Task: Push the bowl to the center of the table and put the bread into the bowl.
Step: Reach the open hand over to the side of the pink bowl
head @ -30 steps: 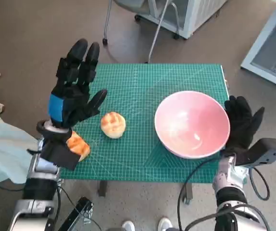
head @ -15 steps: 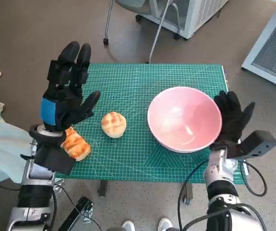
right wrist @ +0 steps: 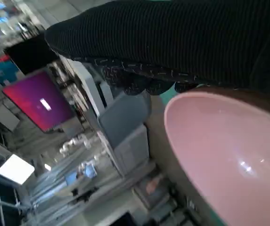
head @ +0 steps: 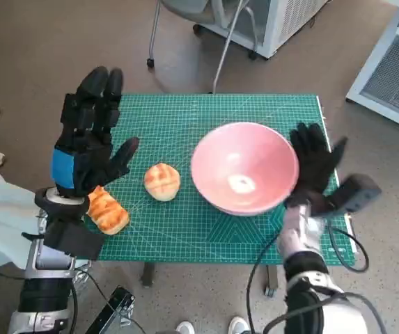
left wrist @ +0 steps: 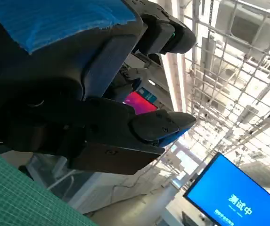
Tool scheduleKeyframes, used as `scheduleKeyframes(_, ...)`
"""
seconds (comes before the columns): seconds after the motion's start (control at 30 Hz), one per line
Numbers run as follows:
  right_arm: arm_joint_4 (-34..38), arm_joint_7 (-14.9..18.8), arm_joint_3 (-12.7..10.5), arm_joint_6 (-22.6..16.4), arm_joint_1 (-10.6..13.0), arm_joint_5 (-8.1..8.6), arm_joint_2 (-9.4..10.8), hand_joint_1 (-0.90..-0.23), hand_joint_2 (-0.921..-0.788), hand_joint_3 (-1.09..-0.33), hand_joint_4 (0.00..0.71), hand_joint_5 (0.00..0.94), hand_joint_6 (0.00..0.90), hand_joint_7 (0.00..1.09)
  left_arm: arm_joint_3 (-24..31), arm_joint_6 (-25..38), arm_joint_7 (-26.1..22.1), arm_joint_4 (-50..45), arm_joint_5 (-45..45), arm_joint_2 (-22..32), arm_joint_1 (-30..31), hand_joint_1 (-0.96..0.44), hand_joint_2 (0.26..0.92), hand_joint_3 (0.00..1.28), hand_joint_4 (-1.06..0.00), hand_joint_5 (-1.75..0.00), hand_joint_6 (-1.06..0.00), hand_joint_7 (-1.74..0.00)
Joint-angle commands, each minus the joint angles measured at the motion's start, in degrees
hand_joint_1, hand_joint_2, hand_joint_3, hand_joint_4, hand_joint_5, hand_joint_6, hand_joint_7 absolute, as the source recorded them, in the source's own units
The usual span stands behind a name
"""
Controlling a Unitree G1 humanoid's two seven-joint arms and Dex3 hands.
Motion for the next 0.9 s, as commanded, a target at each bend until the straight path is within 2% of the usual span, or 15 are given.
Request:
scheduleKeyframes(0.03,1.3,-1.8,0.4,2.5,0.0,-1.09,1.3,-0.503,-0.921,-0.719,0.281,0.022,0.165,0.69,1.2,0.7,0.7,-1.4,0.5,0.8,1.5,-0.09,0.919,0.47,-0.1,-0.01,0.0,-0.5)
scheduleKeyframes(0.17,1.3,-1.9,0.2,3.7,-0.5,-1.25,1.9,-0.508,-0.921,-0.713,0.288,0.023,0.168,0.69,1.6,0.8,0.8,-1.6,0.3,1.0,2.0,-0.09,0.92,0.47,-0.1,-0.01,0.0,-0.49)
scheduleKeyframes(0.43,1.3,-2.4,1.4,4.9,-0.6,-3.12,2.0,-0.507,-0.921,-0.71,0.295,0.022,0.163,0.68,2.3,0.9,0.5,-2.2,-0.3,0.9,3.2,-0.1,0.921,0.47,-0.1,-0.01,0.0,-0.48)
scheduleKeyframes(0.7,0.8,-1.7,2.7,4.0,-0.5,-4.7,-0.1,-0.497,-0.921,-0.718,0.288,0.015,0.149,0.65,3.0,0.9,0.4,-2.9,-0.8,1.2,4.4,-0.1,0.921,0.48,-0.09,0.0,0.0,-0.47)
scheduleKeyframes(0.9,-0.6,-1.2,5.0,-0.3,-1.3,-6.81,-2.1,-0.497,-0.921,-0.723,0.28,0.009,0.154,0.65,4.5,0.8,0.0,-3.0,-0.8,2.9,5.7,-0.11,0.921,0.47,-0.09,0.0,0.0,-0.47)
